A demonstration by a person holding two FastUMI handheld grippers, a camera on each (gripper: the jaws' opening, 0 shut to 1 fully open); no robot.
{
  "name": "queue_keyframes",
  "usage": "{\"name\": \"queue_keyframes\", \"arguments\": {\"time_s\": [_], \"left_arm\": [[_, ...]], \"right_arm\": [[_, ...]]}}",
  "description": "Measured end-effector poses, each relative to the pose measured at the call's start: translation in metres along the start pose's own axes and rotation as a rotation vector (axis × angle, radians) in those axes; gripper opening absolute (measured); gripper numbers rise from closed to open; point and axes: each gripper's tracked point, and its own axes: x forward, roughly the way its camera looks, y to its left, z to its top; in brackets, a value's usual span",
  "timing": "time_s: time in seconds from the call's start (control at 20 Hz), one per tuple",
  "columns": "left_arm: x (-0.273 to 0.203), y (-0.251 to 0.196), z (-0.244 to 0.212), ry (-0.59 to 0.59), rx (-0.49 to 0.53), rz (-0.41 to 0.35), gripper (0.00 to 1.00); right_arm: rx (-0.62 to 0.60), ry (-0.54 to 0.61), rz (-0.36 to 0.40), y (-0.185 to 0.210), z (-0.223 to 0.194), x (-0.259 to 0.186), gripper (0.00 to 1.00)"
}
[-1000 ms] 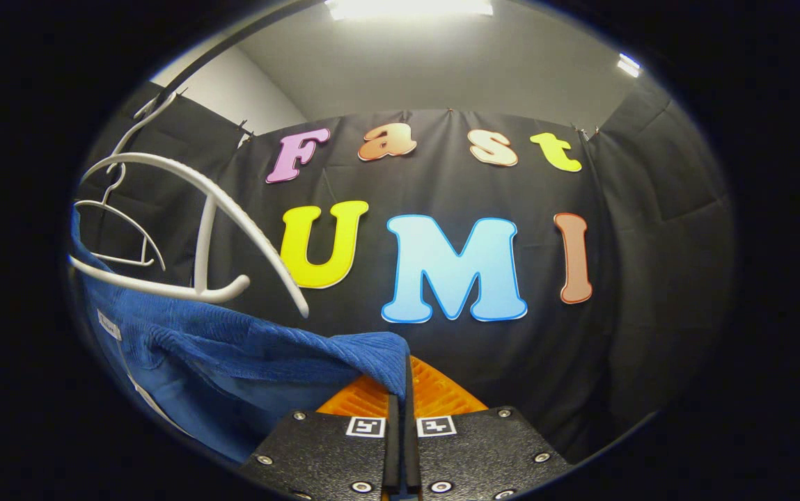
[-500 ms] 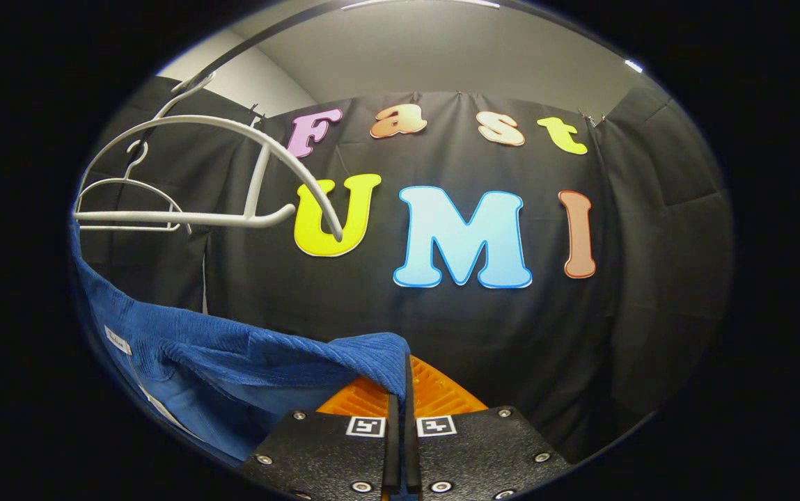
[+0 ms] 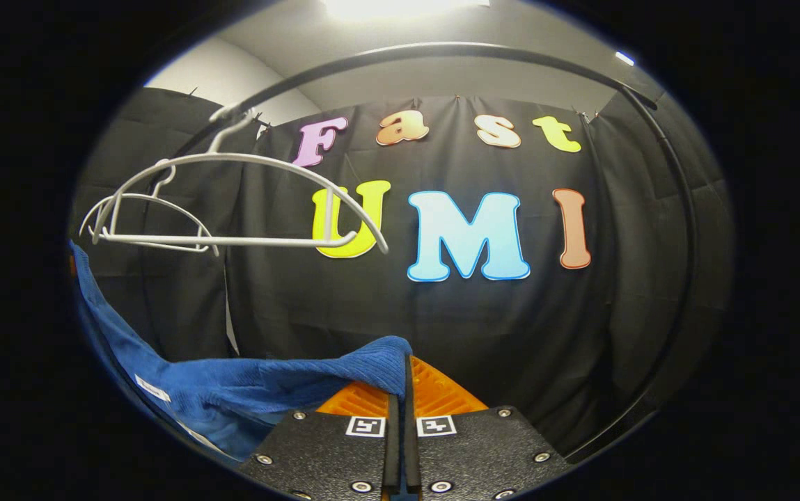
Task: Grasp the clothes on the hanger with both hands and then place them into the laundry hamper below.
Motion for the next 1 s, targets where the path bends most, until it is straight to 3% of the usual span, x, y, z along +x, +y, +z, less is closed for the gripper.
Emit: {"name": "queue_keyframes", "arguments": {"time_s": [0.55,1.0], "left_arm": [[-0.064,-0.052,0.027,-0.057,-0.051,-0.203,0.02],[-0.102,-0.066,0.001,-0.034,-0.121,-0.28,0.0]], "right_arm": [[-0.002,-0.064,0.067,0.065,0.037,-0.104,0.02],[0.012,-0.006,0.154,0.139,0.009,-0.162,0.02]]}}
